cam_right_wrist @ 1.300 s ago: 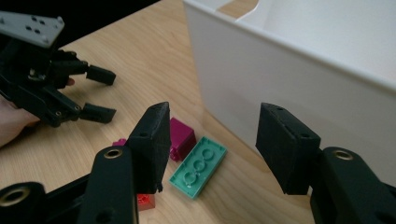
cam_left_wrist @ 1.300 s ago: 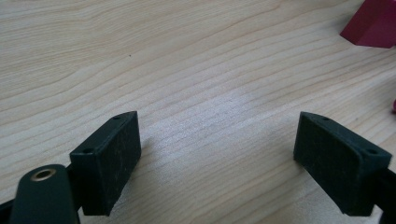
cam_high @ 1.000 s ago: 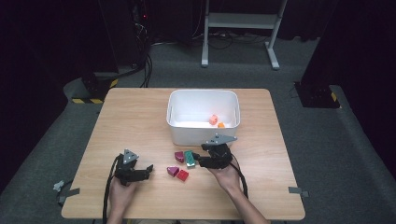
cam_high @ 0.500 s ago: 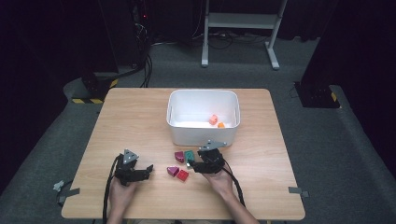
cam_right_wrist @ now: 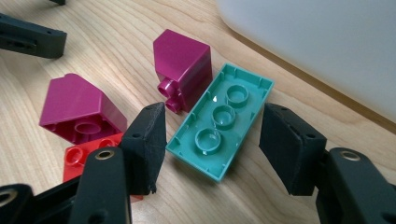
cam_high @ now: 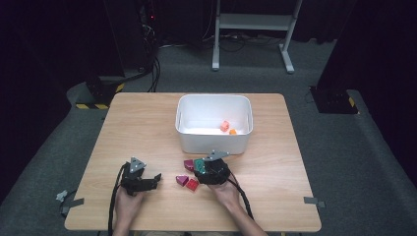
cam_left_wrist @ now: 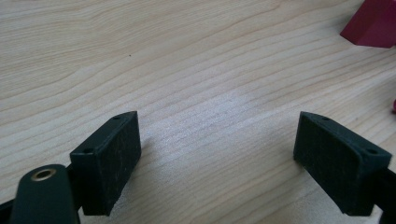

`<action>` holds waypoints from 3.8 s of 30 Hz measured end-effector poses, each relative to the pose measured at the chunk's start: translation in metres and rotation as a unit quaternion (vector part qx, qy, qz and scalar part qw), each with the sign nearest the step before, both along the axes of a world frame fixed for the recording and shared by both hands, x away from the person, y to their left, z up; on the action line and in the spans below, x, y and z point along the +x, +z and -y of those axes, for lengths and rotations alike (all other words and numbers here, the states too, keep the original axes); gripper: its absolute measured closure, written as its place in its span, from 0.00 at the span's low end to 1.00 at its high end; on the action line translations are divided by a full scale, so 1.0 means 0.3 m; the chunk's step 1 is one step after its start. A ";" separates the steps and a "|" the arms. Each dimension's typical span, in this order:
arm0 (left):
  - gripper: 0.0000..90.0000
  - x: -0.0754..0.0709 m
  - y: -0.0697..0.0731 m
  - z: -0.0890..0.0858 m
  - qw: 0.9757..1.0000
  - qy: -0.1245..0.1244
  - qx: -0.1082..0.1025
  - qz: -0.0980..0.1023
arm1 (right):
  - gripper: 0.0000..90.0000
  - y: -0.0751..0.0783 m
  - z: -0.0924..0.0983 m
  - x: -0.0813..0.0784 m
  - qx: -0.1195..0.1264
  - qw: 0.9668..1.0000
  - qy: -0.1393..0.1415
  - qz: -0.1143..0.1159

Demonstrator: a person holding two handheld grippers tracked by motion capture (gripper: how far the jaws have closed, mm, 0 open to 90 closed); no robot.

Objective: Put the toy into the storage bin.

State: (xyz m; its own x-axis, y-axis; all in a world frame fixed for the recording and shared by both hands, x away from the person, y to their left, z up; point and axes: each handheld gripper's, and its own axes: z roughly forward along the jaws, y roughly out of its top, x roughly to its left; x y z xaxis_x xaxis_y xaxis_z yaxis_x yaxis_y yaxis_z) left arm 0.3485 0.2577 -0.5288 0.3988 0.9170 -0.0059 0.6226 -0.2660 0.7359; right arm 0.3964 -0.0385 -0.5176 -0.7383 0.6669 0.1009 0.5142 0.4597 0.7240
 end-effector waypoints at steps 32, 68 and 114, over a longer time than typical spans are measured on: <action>0.17 0.000 0.000 0.000 1.000 0.000 0.000 0.000 | 0.64 -0.008 0.035 0.023 -0.027 0.999 -0.030 0.013; 0.17 0.000 0.000 0.000 1.000 0.000 0.000 0.000 | 0.66 0.016 0.088 0.001 -0.028 0.999 -0.011 0.031; 0.17 0.000 0.000 0.000 1.000 0.000 0.000 0.000 | 0.66 0.179 0.248 -0.050 0.006 0.998 0.042 0.040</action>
